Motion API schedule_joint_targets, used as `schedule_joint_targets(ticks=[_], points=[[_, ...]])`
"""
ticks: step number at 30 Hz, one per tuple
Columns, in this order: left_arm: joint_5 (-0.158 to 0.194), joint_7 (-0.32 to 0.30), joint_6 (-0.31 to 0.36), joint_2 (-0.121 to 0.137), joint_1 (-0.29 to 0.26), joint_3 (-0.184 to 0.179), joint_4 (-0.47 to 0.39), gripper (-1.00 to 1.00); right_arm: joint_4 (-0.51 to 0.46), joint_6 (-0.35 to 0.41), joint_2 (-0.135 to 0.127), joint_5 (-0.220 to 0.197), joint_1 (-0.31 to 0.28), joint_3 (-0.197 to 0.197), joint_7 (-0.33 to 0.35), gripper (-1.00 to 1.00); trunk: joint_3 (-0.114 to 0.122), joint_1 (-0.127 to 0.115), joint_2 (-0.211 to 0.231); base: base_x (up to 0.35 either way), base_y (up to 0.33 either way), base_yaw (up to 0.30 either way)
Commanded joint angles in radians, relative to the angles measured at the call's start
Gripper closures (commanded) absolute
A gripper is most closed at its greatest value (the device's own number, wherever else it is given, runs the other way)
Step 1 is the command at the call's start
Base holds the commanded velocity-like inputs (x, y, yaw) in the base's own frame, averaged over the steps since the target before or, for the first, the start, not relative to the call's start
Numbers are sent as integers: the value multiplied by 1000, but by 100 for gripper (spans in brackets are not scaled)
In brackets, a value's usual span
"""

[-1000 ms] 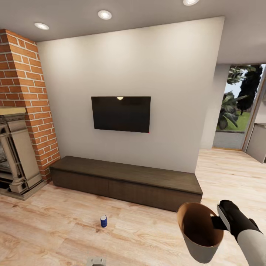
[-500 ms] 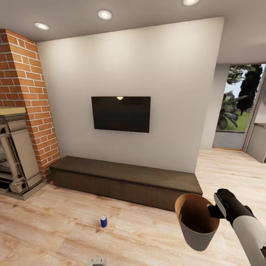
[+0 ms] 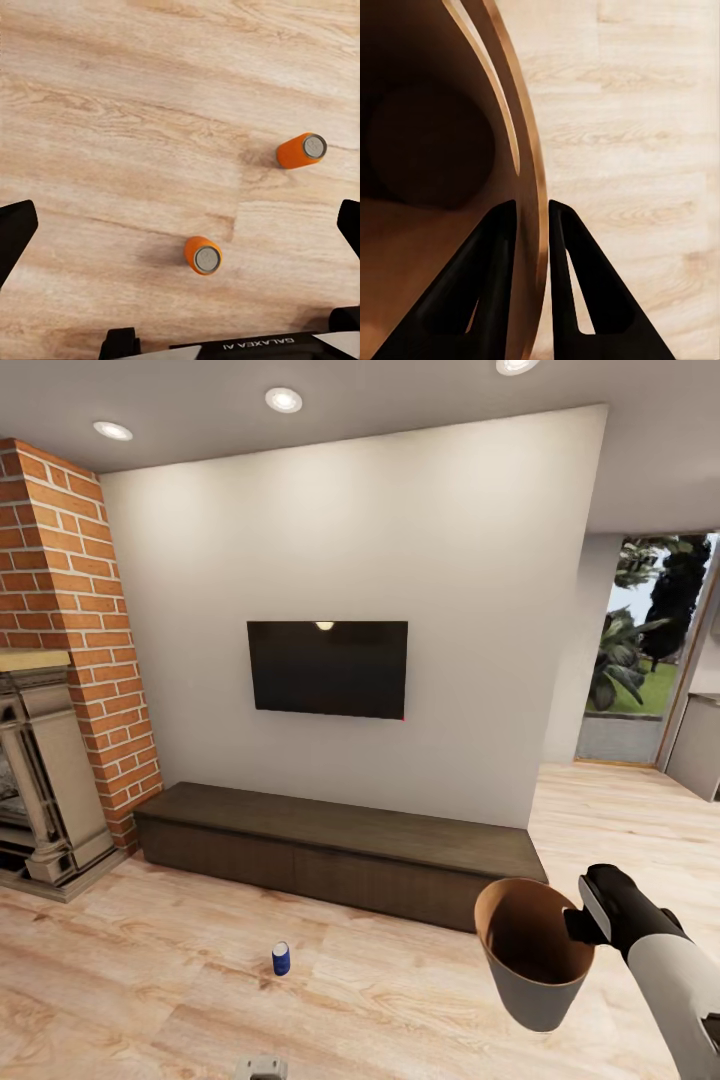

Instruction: Put the three can of soda from the living room inside the tash can in the kitchen.

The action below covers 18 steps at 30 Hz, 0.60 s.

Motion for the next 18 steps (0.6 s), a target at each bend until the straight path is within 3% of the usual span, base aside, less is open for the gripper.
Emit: schedule_joint_targets(ticks=[1, 18], points=[[0, 0, -2, 0, 0, 0, 0, -100, 1, -1, 0, -3, -4, 0, 2, 100, 0, 0, 0, 0, 0, 0], [3, -5, 2, -1, 0, 1, -1, -100, 2, -6, 2, -2, -29, 0, 2, 100, 0, 0, 0, 0, 0, 0]])
